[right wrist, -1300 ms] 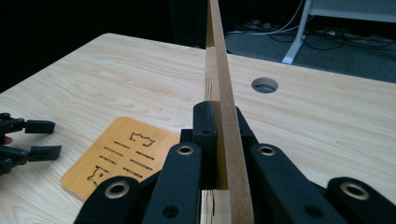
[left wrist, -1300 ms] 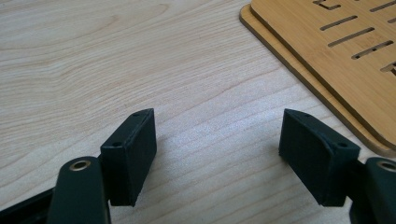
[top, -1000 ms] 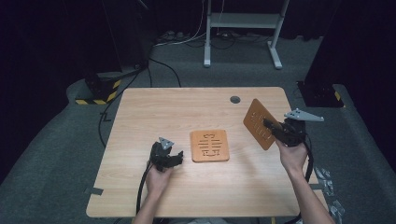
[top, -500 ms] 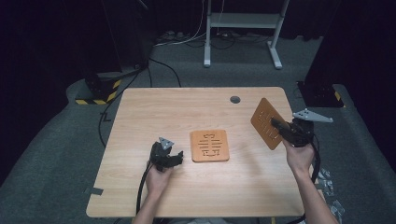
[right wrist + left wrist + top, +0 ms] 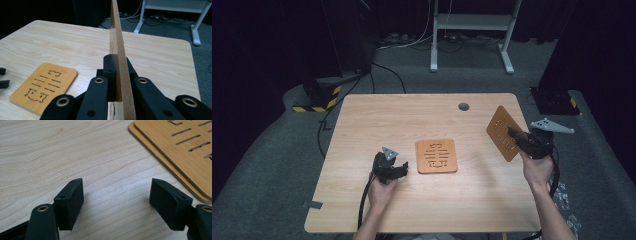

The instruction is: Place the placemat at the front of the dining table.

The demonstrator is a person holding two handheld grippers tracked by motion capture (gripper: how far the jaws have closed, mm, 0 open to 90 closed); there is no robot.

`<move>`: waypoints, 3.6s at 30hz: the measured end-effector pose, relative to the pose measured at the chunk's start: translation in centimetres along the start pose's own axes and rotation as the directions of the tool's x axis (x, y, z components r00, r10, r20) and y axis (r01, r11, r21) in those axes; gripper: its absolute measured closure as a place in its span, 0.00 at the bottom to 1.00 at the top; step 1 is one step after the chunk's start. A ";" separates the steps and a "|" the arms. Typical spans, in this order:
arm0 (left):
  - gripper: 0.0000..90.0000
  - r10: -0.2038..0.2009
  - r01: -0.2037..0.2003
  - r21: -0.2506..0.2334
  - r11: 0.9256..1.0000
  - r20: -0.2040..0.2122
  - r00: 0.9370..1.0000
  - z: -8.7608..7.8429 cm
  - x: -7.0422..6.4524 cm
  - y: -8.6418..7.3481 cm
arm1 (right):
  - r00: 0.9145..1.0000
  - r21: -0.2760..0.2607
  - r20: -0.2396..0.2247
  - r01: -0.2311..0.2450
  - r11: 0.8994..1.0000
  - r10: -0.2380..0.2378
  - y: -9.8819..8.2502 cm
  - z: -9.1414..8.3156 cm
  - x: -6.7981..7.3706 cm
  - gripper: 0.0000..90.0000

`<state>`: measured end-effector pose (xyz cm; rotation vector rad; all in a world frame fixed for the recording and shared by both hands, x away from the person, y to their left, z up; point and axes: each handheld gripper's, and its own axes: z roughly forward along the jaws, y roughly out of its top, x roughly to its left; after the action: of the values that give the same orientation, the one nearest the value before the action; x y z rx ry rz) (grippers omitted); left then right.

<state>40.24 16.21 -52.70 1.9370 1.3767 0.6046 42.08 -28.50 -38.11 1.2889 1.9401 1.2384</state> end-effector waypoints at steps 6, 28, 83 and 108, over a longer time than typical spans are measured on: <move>0.31 0.000 0.000 0.000 1.000 0.000 1.000 0.0 0.0 0.0 | 1.000 0.006 0.025 0.007 1.000 -0.008 -0.3 -0.1 -0.4 0.96; 0.31 0.000 0.000 0.000 1.000 0.000 1.000 0.0 0.0 0.0 | 0.993 0.051 0.112 -0.026 0.998 0.020 -2.8 0.2 -2.2 0.96; 0.31 -0.001 0.001 0.000 1.000 0.000 1.000 0.0 0.0 0.0 | 0.974 0.133 0.227 -0.044 0.990 0.013 -5.5 2.2 -3.8 0.85; 0.31 0.000 0.000 0.000 1.000 0.000 1.000 0.0 0.0 0.0 | 0.949 0.136 0.314 -0.081 0.987 0.034 -6.5 1.8 -5.9 0.69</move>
<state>40.24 16.20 -52.70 1.9370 1.3769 0.6048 43.08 -34.03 -45.15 1.5235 1.8016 0.8666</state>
